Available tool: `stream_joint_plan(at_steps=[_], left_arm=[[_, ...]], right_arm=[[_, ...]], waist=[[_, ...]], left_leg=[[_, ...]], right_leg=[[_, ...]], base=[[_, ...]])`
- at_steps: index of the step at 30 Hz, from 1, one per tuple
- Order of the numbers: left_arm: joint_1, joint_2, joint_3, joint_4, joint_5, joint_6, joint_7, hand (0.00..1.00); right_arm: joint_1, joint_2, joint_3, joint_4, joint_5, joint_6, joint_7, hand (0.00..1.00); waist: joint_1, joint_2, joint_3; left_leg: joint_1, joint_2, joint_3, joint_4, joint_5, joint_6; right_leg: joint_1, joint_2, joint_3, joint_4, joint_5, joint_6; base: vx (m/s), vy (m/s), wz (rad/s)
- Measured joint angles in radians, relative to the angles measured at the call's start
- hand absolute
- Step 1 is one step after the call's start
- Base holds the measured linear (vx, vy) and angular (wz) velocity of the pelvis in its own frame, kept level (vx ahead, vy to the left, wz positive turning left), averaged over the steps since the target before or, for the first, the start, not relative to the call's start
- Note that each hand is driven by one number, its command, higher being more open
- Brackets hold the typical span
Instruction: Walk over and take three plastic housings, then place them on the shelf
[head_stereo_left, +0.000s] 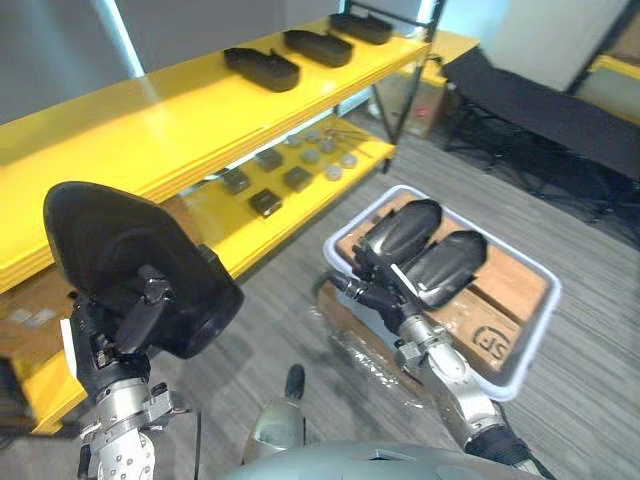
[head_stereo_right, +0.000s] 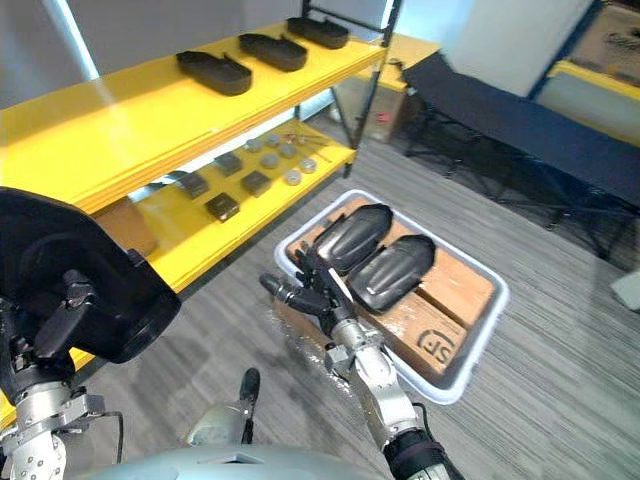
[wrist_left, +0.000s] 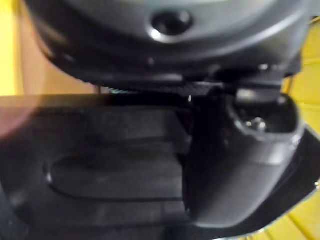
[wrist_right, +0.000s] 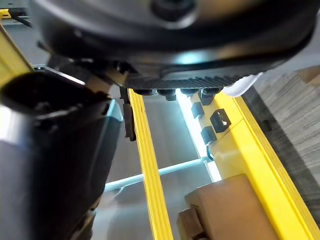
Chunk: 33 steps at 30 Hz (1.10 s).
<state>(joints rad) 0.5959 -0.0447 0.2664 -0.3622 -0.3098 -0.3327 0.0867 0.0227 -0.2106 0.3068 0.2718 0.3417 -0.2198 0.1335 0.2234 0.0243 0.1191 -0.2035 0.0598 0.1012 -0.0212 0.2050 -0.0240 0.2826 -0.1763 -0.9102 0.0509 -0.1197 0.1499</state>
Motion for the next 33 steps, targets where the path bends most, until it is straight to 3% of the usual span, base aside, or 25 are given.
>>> stream_joint_plan(at_steps=[1, 3, 5, 6, 7, 9, 12, 16, 18, 19, 20, 21, 24, 26, 30, 32, 33], left_arm=[[0.000, 0.001, -0.003, 0.000, 0.000, 0.000, -0.021, 0.00], [-0.005, 0.010, -0.020, 0.000, 0.006, 0.000, -0.060, 0.00], [-0.033, 0.036, -0.046, 0.000, 0.002, 0.000, -0.113, 0.00], [-0.058, 0.065, -0.063, 0.001, 0.004, 0.001, -0.132, 0.00], [-0.102, 0.113, -0.084, 0.009, 0.007, 0.005, -0.163, 0.00], [-0.183, 0.182, -0.117, 0.040, 0.006, 0.005, -0.224, 0.00], [-0.235, 0.210, -0.136, 0.056, 0.001, 0.005, -0.256, 0.00], [-0.211, 0.205, -0.153, 0.060, -0.002, 0.005, -0.258, 0.00], [-0.175, 0.199, -0.172, 0.060, -0.002, 0.006, -0.265, 0.00], [-0.160, 0.200, -0.189, 0.061, -0.002, 0.006, -0.267, 0.00], [-0.157, 0.200, -0.197, 0.064, -0.002, 0.006, -0.267, 0.00], [-0.157, 0.201, -0.204, 0.073, -0.002, 0.006, -0.268, 0.00], [-0.143, 0.196, -0.190, 0.089, -0.004, 0.006, -0.254, 0.00], [-0.138, 0.183, -0.173, 0.089, -0.008, 0.006, -0.248, 0.00], [-0.138, 0.137, -0.128, 0.088, -0.042, 0.006, -0.241, 0.00], [-0.147, 0.112, -0.092, 0.088, -0.042, 0.006, -0.238, 0.00], [-0.155, 0.109, -0.071, 0.088, -0.042, 0.006, -0.237, 0.00]], right_arm=[[0.000, 0.010, -0.008, -0.006, -0.022, -0.002, -0.010, 1.00], [0.000, 0.010, -0.010, -0.008, -0.020, -0.003, -0.011, 1.00], [0.001, 0.013, -0.022, -0.010, -0.020, -0.005, -0.011, 1.00], [0.002, 0.015, -0.024, -0.012, -0.020, -0.009, -0.016, 1.00], [0.004, 0.016, -0.025, -0.013, -0.021, -0.015, -0.022, 1.00], [0.011, 0.016, -0.043, -0.013, -0.021, -0.017, -0.031, 1.00], [0.006, 0.013, -0.048, -0.024, -0.023, -0.026, -0.022, 1.00], [0.009, -0.042, -0.051, -0.080, -0.022, -0.029, 0.022, 1.00], [0.035, -0.062, -0.060, -0.086, -0.023, -0.029, 0.039, 1.00], [0.060, -0.069, -0.076, -0.093, -0.023, -0.031, 0.046, 1.00], [0.071, -0.069, -0.086, -0.093, -0.023, -0.031, 0.049, 1.00], [0.084, -0.061, -0.106, -0.093, -0.023, -0.032, 0.054, 1.00], [0.083, -0.054, -0.120, -0.094, -0.022, -0.049, 0.059, 1.00], [0.080, -0.033, -0.121, -0.098, -0.022, -0.055, 0.057, 1.00], [0.063, 0.021, -0.126, -0.132, -0.022, -0.084, 0.032, 1.00], [0.046, 0.051, -0.143, -0.132, -0.032, -0.098, -0.005, 1.00], [0.037, 0.057, -0.153, -0.132, -0.055, -0.100, -0.020, 1.00]], waist=[[0.000, 0.015, 0.009], [-0.007, 0.020, 0.014], [-0.011, 0.013, 0.020], [-0.022, 0.003, 0.026], [-0.054, -0.007, 0.032], [-0.089, -0.014, 0.040], [-0.086, -0.012, 0.044], [-0.090, 0.054, 0.083], [-0.093, 0.079, 0.092], [-0.097, 0.080, 0.094], [-0.099, 0.075, 0.096], [-0.102, 0.051, 0.107], [-0.103, 0.056, 0.104], [-0.092, 0.040, 0.111], [-0.069, 0.007, 0.111], [-0.057, 0.001, 0.106], [-0.056, -0.003, 0.103]], left_leg=[[-0.001, -0.001, 0.022, -0.001, 0.000, 0.000], [-0.001, -0.010, 0.071, 0.003, -0.009, 0.000], [-0.004, -0.030, 0.084, 0.021, -0.009, 0.010], [-0.005, -0.039, 0.063, 0.028, -0.004, 0.030], [-0.010, -0.065, 0.020, 0.036, 0.001, 0.049], [-0.006, -0.086, -0.022, 0.028, 0.016, 0.064], [-0.017, -0.081, -0.022, 0.036, 0.027, 0.055], [-0.034, -0.029, -0.024, 0.034, 0.060, 0.021], [-0.034, 0.005, -0.016, 0.032, 0.048, 0.006], [-0.042, 0.020, 0.004, 0.035, -0.001, -0.006], [-0.053, 0.024, 0.023, 0.047, -0.046, -0.013], [-0.070, 0.029, 0.066, 0.073, -0.067, -0.002], [-0.039, 0.030, 0.115, 0.130, -0.030, 0.042], [-0.042, 0.021, 0.118, 0.150, -0.033, 0.042], [-0.081, -0.031, 0.098, 0.258, -0.128, 0.059], [-0.083, -0.061, 0.070, 0.305, -0.185, 0.076], [-0.079, -0.079, 0.053, 0.316, -0.201, 0.085]], right_leg=[[-0.001, -0.007, 0.000, 0.004, 0.000, 0.000], [-0.007, -0.045, -0.003, 0.047, -0.017, 0.016], [-0.036, -0.099, 0.027, 0.172, -0.080, -0.003], [-0.052, -0.120, 0.076, 0.229, -0.111, -0.027], [-0.063, -0.125, 0.172, 0.281, -0.131, -0.059], [-0.084, -0.127, 0.295, 0.354, -0.142, -0.056], [-0.086, -0.102, 0.376, 0.327, -0.177, -0.061], [-0.084, -0.034, 0.404, 0.268, -0.216, -0.009], [-0.087, 0.003, 0.395, 0.286, -0.229, -0.024], [-0.088, 0.013, 0.372, 0.289, -0.234, -0.034], [-0.089, 0.006, 0.359, 0.286, -0.235, -0.040], [-0.095, -0.009, 0.339, 0.285, -0.241, -0.058], [-0.105, -0.010, 0.329, 0.288, -0.245, -0.063], [-0.090, -0.022, 0.314, 0.281, -0.237, -0.046], [-0.024, -0.051, 0.255, 0.236, -0.209, 0.004], [-0.026, -0.102, 0.247, 0.351, -0.188, 0.027], [-0.045, -0.134, 0.252, 0.439, -0.168, 0.015]], base=[[-0.07, 0.088, 0.10], [-0.04, 0.098, 0.15], [0.00, 0.083, 0.22], [0.04, 0.035, 0.64], [0.05, 0.044, 1.01], [0.04, 0.013, 0.98], [0.00, -0.060, 0.06], [-0.14, -0.155, -0.09], [-0.19, -0.126, 0.21], [-0.14, -0.115, 0.41], [-0.11, -0.084, 0.53], [-0.08, -0.063, 0.39], [-0.02, -0.047, 0.18], [0.08, -0.011, 0.11], [0.21, 0.043, 0.35], [0.26, 0.129, 0.60], [0.25, 0.161, 0.67]])
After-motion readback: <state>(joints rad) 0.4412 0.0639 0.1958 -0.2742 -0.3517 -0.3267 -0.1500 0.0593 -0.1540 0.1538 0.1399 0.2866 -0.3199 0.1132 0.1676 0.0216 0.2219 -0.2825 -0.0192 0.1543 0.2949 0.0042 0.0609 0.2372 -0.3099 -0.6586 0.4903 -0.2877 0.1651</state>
